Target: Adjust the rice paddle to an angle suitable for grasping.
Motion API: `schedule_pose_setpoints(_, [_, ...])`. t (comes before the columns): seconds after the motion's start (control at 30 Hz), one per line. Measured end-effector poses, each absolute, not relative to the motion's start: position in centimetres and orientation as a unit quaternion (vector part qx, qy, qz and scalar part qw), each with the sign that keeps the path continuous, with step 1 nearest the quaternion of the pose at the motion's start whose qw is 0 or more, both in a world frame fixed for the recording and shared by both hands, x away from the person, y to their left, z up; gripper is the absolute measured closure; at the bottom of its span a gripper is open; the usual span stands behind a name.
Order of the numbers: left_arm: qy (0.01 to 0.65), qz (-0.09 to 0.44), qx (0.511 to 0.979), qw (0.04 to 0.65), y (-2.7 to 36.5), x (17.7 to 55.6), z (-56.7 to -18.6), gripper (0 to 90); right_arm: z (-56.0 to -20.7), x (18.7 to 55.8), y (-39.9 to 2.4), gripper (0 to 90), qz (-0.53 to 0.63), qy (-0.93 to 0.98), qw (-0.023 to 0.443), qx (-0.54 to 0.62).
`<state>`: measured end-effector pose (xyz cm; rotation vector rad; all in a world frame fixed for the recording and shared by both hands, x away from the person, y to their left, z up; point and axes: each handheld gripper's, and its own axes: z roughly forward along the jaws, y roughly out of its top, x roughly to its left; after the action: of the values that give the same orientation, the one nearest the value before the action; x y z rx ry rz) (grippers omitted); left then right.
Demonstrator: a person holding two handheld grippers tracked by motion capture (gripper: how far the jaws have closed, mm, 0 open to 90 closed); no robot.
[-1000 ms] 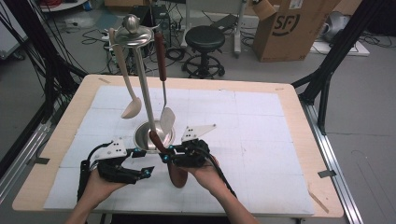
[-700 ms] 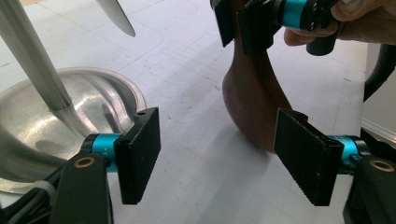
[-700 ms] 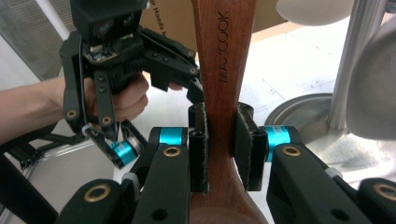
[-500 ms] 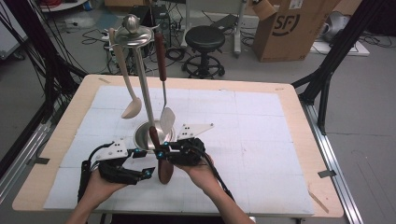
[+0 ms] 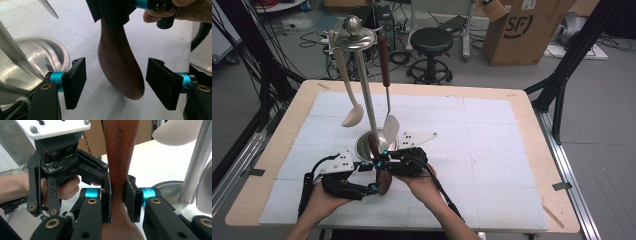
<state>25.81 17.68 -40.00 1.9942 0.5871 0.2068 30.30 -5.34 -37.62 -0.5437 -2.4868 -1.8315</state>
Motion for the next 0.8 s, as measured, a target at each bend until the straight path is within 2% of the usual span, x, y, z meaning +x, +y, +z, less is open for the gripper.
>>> schedule_pose_setpoints(0.2, [0.243, 0.086, 0.828, 0.498, 17.63, 25.82, -40.06, 38.1, -37.74, 30.14, -4.88, 77.2, -0.585, -0.792, 0.002, -0.176])
schedule_pose_setpoints(0.8, [0.242, 0.077, 0.829, 0.499, 18.20, 25.87, -40.08, 61.9, -37.51, 29.57, -5.54, 76.5, -0.576, -0.799, -0.012, -0.173])
